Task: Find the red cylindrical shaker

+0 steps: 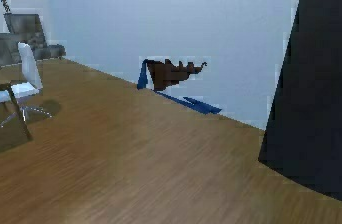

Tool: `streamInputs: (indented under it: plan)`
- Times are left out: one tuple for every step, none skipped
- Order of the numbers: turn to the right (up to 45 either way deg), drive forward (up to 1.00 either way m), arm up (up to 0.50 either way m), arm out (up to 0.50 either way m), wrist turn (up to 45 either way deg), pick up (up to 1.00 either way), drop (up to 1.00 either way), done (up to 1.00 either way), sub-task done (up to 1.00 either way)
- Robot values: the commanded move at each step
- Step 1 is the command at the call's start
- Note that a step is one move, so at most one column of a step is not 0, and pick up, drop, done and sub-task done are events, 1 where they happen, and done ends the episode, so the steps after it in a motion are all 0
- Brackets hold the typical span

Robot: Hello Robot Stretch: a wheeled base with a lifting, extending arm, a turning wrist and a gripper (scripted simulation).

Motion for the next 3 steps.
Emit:
streamInputs:
  plan:
    - [0.0,0.70,0.00,0.00,0.0,0.00,0.00,0.00,0.00]
    - [-42.0,0.00,0.00,0.00,0.0,0.00,0.00,0.00,0.00]
    - [0.0,0.05,0.00,0.00,0.0,0.00,0.00,0.00,0.00]
